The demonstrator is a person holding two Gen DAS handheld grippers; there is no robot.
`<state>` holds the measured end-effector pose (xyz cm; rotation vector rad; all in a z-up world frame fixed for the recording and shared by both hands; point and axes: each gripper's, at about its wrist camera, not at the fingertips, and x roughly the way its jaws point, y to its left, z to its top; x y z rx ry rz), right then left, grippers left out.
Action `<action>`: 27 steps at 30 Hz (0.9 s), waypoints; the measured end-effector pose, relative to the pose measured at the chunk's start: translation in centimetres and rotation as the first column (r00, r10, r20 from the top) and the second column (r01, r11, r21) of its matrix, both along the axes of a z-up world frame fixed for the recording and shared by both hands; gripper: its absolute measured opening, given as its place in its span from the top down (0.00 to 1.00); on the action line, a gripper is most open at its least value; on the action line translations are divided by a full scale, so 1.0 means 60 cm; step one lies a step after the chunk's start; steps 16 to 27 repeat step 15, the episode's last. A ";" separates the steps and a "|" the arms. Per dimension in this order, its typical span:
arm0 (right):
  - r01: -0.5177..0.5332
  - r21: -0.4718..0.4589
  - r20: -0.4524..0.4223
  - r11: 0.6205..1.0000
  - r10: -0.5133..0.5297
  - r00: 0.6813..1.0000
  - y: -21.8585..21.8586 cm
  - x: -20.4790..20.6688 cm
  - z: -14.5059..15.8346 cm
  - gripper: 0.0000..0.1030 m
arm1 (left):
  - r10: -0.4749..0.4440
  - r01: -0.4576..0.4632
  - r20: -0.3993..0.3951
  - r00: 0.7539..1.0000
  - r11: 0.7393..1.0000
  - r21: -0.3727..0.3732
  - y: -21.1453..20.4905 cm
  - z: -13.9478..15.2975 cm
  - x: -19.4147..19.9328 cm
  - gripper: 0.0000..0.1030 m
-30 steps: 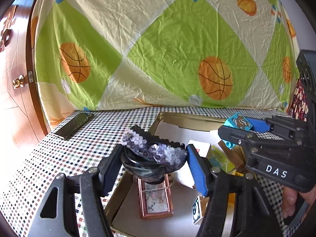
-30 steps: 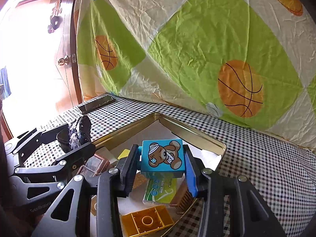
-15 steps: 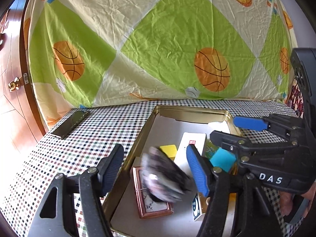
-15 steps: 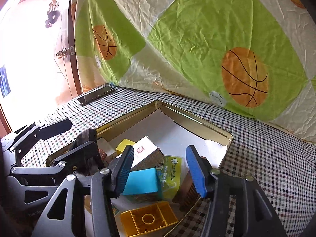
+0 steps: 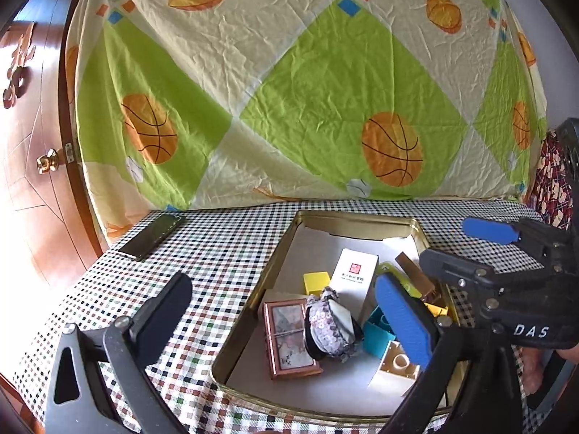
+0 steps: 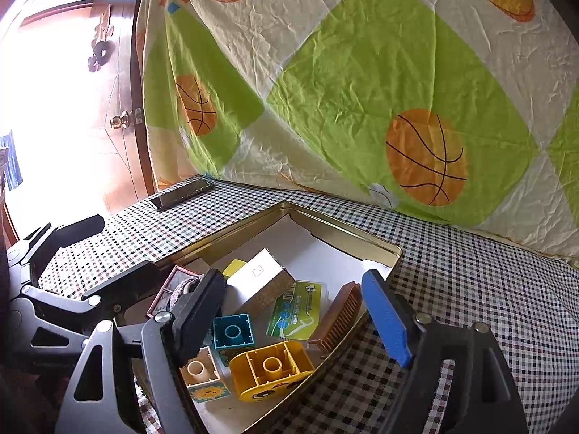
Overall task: Organize rigid objects
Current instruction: 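Lower the geode and bear block into the tin and open both tools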
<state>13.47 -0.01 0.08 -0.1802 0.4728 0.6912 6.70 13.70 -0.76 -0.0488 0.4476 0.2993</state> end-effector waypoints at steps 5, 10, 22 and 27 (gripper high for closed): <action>-0.012 0.019 0.018 1.000 0.012 1.000 -0.008 -0.021 0.008 0.19 | 0.039 -0.039 -0.011 0.999 0.999 -0.023 0.012 0.004 -0.011 0.00; -0.010 0.025 0.034 1.000 0.009 0.999 -0.010 -0.032 0.012 0.17 | 0.053 -0.053 0.006 0.999 0.998 -0.021 0.018 0.005 -0.020 0.00; 0.000 0.033 0.035 0.999 -0.001 0.999 -0.018 -0.032 0.012 0.17 | 0.061 -0.061 0.026 0.998 0.998 -0.025 0.024 0.005 -0.028 0.00; 0.000 0.033 0.035 0.999 -0.001 0.999 -0.018 -0.032 0.012 0.17 | 0.061 -0.061 0.026 0.998 0.998 -0.025 0.024 0.005 -0.028 0.00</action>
